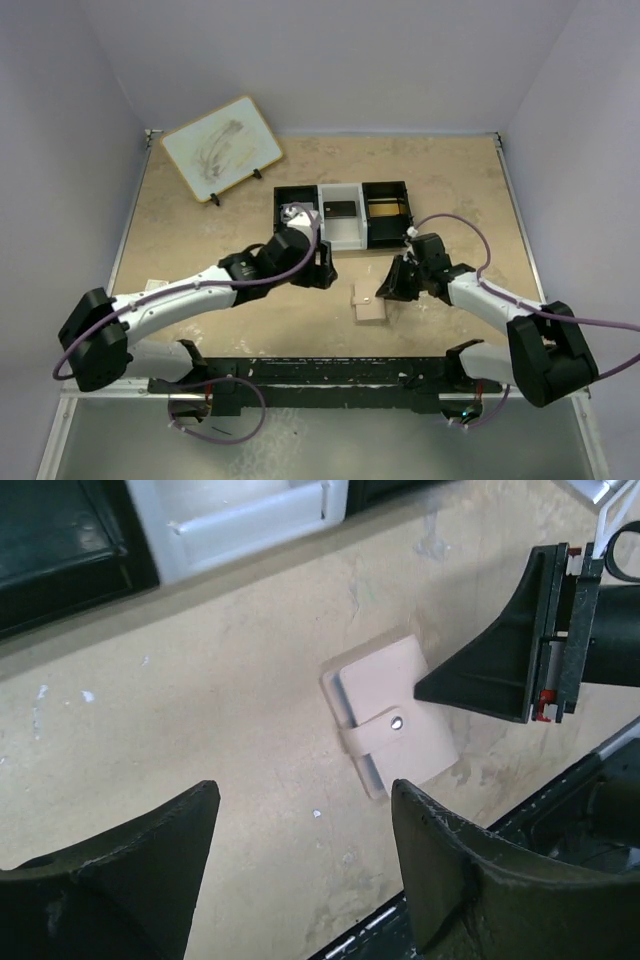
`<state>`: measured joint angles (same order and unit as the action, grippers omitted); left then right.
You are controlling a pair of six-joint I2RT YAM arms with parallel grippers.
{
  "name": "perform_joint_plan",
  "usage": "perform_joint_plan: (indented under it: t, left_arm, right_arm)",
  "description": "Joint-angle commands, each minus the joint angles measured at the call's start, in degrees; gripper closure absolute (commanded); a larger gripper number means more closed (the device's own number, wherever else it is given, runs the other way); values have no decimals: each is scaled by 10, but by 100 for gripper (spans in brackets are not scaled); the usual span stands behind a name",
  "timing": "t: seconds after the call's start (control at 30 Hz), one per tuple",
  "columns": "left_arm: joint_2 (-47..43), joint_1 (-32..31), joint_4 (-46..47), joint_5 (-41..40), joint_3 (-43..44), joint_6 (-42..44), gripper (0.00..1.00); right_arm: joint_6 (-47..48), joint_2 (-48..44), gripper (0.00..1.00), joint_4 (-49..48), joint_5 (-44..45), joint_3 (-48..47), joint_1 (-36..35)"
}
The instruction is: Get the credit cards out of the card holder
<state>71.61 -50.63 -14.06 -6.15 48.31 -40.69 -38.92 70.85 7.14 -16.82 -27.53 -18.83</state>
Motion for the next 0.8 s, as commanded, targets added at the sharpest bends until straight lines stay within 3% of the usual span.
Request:
perform_joint_plan:
  t: [0.0,0.13,0.27,0.47,0.77]
  left_arm:
    - [56,-58,52,-90,49,42,33]
    - [93,-67,67,-98,57,81,33]
    - [122,-67,105,-62,52,109,37]
    - [202,-73,161,55,63,161,44]
    - [261,-103,160,88,99,259,49]
  right_arm:
    - [13,5,77,-33,-32,-8,-41]
    - [27,25,77,-54,-48,-5,-44]
    - [40,45,76,-58,-45,-15,-45]
    - [31,60,76,-71,-42,-19,-45]
    - [24,57,75,-75,-30,-3,-44]
